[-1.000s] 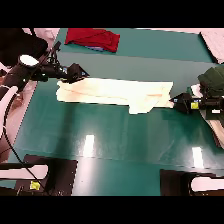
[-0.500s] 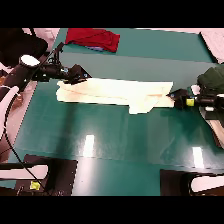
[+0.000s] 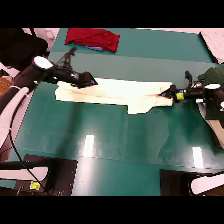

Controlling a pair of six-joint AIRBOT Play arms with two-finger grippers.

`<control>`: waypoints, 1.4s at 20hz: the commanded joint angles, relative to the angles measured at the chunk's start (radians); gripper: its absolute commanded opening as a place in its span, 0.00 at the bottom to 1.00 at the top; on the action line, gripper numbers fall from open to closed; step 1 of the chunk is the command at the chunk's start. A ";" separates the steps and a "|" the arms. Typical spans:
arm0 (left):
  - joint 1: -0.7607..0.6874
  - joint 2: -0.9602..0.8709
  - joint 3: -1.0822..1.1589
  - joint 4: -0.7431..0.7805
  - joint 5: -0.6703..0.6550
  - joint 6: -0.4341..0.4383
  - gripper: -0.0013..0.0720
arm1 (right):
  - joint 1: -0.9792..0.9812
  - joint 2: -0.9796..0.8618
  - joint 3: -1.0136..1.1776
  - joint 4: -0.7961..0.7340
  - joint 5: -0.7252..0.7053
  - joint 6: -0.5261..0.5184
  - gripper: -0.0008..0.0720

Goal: Fold the shirts.

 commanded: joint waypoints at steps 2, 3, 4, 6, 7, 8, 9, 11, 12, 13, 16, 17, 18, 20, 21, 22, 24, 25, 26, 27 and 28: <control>-0.198 -0.048 0.001 0.010 0.319 -0.007 0.05 | 0.036 0.109 0.011 -0.025 -0.031 0.018 0.04; -0.230 -0.060 0.001 0.008 0.385 -0.007 0.05 | 0.048 0.132 0.011 -0.034 -0.040 0.025 0.04; -0.257 -0.078 0.001 0.009 0.441 -0.007 0.05 | 0.063 0.153 0.011 -0.047 -0.048 0.035 0.04; -0.295 -0.130 0.001 0.007 0.490 -0.010 0.05 | 0.099 0.176 0.012 -0.047 -0.057 0.042 0.04; -0.307 -0.159 0.001 0.006 0.490 -0.017 0.05 | 0.115 0.186 0.012 -0.047 -0.065 0.043 0.04; -0.320 -0.191 0.001 0.005 0.482 -0.033 0.05 | 0.128 0.196 0.012 -0.047 -0.076 0.046 0.04; -0.333 -0.217 0.001 -0.005 0.483 -0.034 0.05 | 0.140 0.210 0.012 -0.047 -0.086 0.049 0.04; -0.353 -0.254 0.002 -0.012 0.507 -0.033 0.05 | 0.152 0.243 0.012 -0.048 -0.101 0.050 0.04; -0.352 -0.263 0.003 -0.028 0.517 -0.032 0.05 | 0.151 0.264 0.013 -0.056 -0.112 0.056 0.04; -0.352 -0.270 0.012 -0.034 0.528 -0.032 0.05 | 0.151 0.291 0.013 -0.078 -0.125 0.071 0.04; -0.352 -0.272 0.041 -0.033 0.552 -0.031 0.05 | 0.143 0.369 0.041 -0.243 -0.150 0.174 0.04; -0.352 -0.272 0.055 -0.034 0.562 -0.032 0.05 | 0.135 0.380 0.066 -0.315 -0.127 0.211 0.03; -0.352 -0.272 0.069 -0.034 0.578 -0.032 0.05 | 0.126 0.383 0.092 -0.360 -0.091 0.227 0.03; -0.358 -0.286 0.105 -0.042 0.587 -0.032 0.05 | 0.096 0.383 0.128 -0.372 -0.034 0.229 0.04; -0.369 -0.311 0.137 -0.053 0.573 -0.032 0.05 | 0.083 0.383 0.143 -0.368 -0.023 0.229 0.03; -0.385 -0.340 0.171 -0.064 0.556 -0.032 0.05 | 0.082 0.383 0.154 -0.364 -0.023 0.229 0.03; -0.430 -0.406 0.249 -0.077 0.520 -0.032 0.05 | 0.098 0.383 0.172 -0.352 -0.012 0.228 0.03; -0.447 -0.433 0.280 -0.079 0.504 -0.033 0.05 | 0.117 0.382 0.178 -0.352 -0.010 0.228 0.04; -0.462 -0.459 0.304 -0.081 0.496 -0.040 0.05 | 0.135 0.382 0.183 -0.352 -0.008 0.230 0.03; -0.473 -0.473 0.313 -0.079 0.502 -0.053 0.05 | 0.144 0.382 0.187 -0.352 -0.006 0.237 0.04; -0.476 -0.486 0.313 -0.079 0.512 -0.062 0.05 | 0.157 0.383 0.187 -0.349 -0.008 0.245 0.03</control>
